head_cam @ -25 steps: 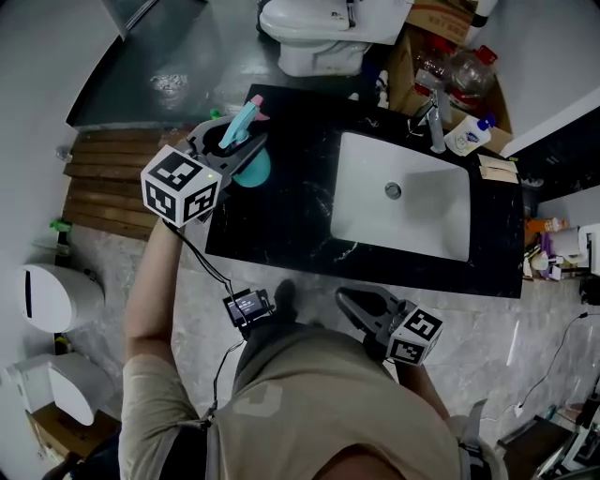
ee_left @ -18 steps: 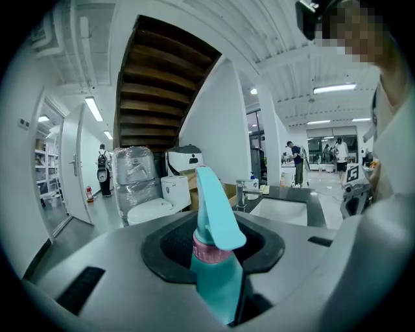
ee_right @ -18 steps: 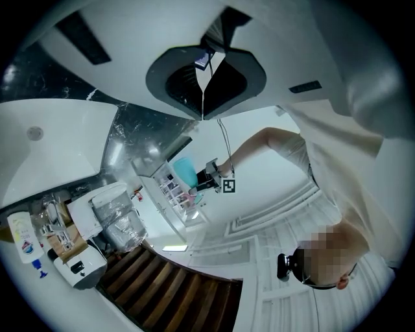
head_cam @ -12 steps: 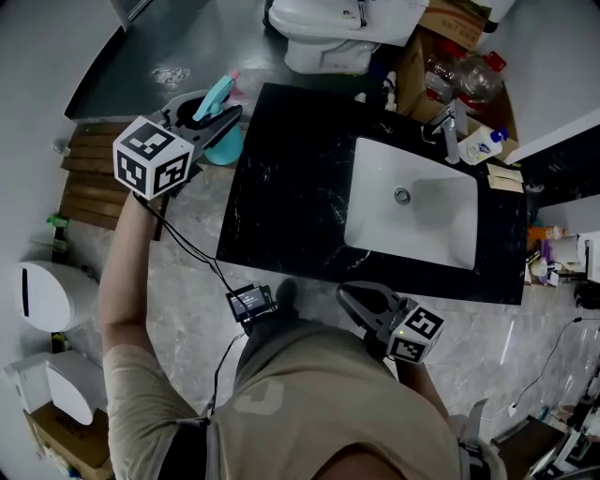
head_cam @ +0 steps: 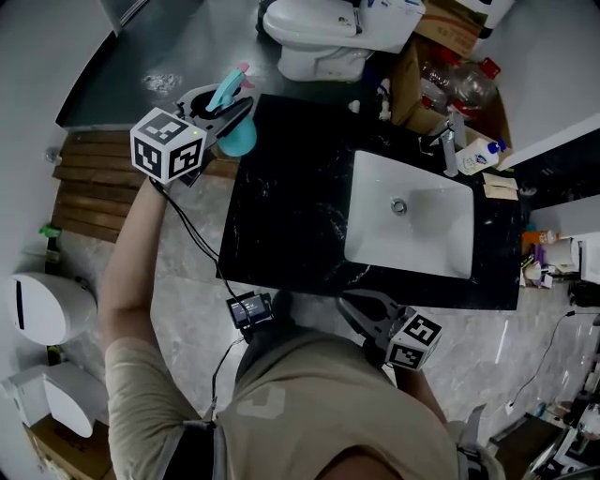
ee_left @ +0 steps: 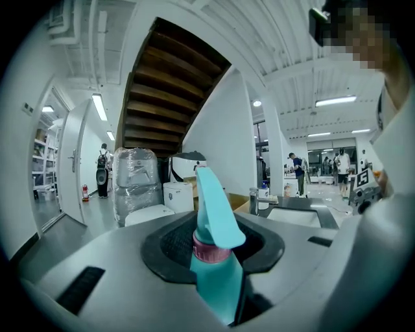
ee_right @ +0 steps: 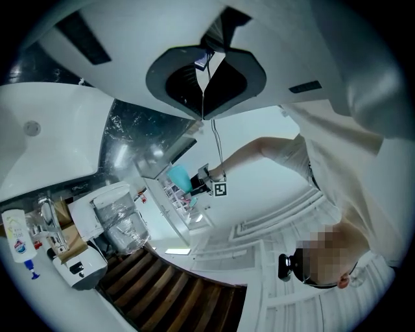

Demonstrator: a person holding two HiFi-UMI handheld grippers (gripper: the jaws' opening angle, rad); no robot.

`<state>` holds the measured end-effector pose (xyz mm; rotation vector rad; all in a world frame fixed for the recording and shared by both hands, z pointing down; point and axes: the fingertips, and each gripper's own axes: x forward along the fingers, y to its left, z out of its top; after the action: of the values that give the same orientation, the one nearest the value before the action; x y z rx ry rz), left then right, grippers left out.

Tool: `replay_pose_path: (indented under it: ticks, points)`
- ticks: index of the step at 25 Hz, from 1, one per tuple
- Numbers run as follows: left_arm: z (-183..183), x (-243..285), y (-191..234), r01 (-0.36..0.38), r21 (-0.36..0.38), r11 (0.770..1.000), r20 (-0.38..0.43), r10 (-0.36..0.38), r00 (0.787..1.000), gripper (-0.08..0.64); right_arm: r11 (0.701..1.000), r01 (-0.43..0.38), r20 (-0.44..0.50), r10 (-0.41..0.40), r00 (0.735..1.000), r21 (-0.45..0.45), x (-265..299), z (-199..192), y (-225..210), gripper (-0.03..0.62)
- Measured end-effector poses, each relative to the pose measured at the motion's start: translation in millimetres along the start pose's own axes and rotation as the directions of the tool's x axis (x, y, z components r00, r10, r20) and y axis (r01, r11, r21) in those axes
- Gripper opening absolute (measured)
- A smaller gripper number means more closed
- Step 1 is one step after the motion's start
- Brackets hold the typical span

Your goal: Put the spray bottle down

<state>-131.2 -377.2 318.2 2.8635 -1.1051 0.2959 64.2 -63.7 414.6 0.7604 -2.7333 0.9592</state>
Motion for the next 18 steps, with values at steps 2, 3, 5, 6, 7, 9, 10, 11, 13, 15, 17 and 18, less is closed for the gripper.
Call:
replay_pose_path:
  ticks: [2,3,5,6,7,9,10,11,13,15,17,18]
  points:
    - [-3.8,8.6,5.8,-0.002,-0.014,1.0,0.004,0.002,1.0,0.133,1.0,0.008,-0.002,-0.008,1.0,0.008,0.5,-0.3,-2.4,0.023]
    - [-5.9,13.3,8.5,-0.005,-0.022,1.0,0.007,0.005,1.0,0.133,1.0,0.011,-0.004,-0.011,1.0,0.011,0.7,-1.2,-4.0,0.023]
    - [-10.2,23.0,13.3,-0.012,-0.036,0.999,0.011,0.012,1.0,0.133,1.0,0.016,-0.011,-0.016,1.0,0.012,0.9,-3.1,-6.9,0.023]
    - [-12.3,27.6,15.5,-0.015,-0.043,0.999,0.013,0.016,1.0,0.133,1.0,0.019,-0.012,-0.019,1.0,0.013,1.3,-3.0,-7.7,0.023]
    - [-14.1,31.7,17.6,-0.018,-0.049,0.999,0.015,0.018,1.0,0.133,1.0,0.021,-0.012,-0.021,1.0,0.016,2.0,-2.5,-8.4,0.023]
    - [-17.3,39.4,21.6,-0.022,-0.057,0.998,0.017,0.023,1.0,0.133,0.999,0.028,-0.012,-0.027,1.0,0.028,3.5,-1.9,-10.1,0.023]
    - [-18.6,43.3,23.0,-0.023,-0.058,0.998,0.018,0.024,1.0,0.133,0.999,0.031,-0.01,-0.031,0.999,0.036,4.0,-1.8,-11.1,0.023]
    - [-19.9,47.6,23.9,-0.023,-0.059,0.998,0.018,0.024,1.0,0.133,0.998,0.035,-0.01,-0.034,0.999,0.043,4.2,-1.9,-11.9,0.023]
    - [-23.0,56.1,25.0,-0.019,-0.067,0.998,0.021,0.021,1.0,0.133,0.998,0.042,-0.011,-0.041,0.999,0.051,4.9,-2.4,-13.4,0.023]
    - [-26.9,60.9,27.7,-0.023,-0.082,0.996,0.023,0.025,0.999,0.133,0.998,0.042,-0.014,-0.041,0.999,0.053,7.2,-3.7,-14.1,0.023]
    - [-29.7,64.4,31.4,-0.038,-0.094,0.995,0.027,0.04,0.999,0.133,0.998,0.04,-0.02,-0.038,0.999,0.058,8.8,-4.9,-13.2,0.023]
    - [-30.3,67.8,32.1,-0.042,-0.098,0.994,0.03,0.045,0.999,0.133,0.997,0.042,-0.023,-0.04,0.999,0.061,8.5,-5.4,-12.8,0.023]
